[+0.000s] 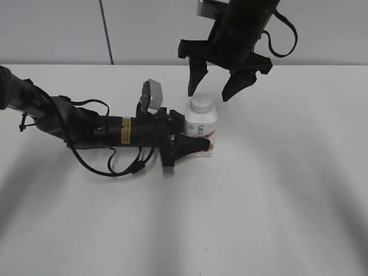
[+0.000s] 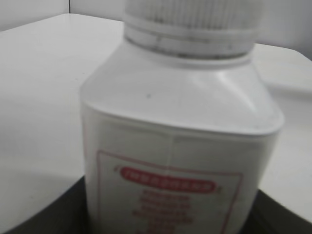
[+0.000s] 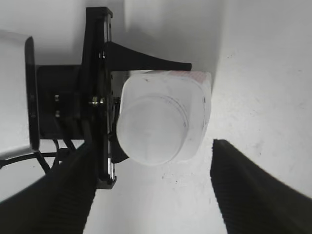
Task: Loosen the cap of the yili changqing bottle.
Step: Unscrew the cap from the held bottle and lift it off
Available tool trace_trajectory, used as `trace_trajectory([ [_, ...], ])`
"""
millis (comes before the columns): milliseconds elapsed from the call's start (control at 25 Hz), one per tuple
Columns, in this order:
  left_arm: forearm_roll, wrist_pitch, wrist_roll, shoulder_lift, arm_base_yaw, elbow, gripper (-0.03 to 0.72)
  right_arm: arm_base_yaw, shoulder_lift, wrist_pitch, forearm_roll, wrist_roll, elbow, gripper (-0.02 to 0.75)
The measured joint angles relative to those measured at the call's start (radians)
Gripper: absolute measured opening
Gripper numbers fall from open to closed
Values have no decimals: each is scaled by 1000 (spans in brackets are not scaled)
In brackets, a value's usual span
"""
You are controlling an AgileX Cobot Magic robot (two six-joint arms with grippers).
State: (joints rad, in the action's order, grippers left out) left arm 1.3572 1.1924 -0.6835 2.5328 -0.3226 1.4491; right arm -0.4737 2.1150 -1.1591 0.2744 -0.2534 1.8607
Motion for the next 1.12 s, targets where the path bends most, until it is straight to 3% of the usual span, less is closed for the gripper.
trace_trajectory([
  [1120,17,-12,0,-6,2,0,414,0,79,4,12,-17,38,508],
])
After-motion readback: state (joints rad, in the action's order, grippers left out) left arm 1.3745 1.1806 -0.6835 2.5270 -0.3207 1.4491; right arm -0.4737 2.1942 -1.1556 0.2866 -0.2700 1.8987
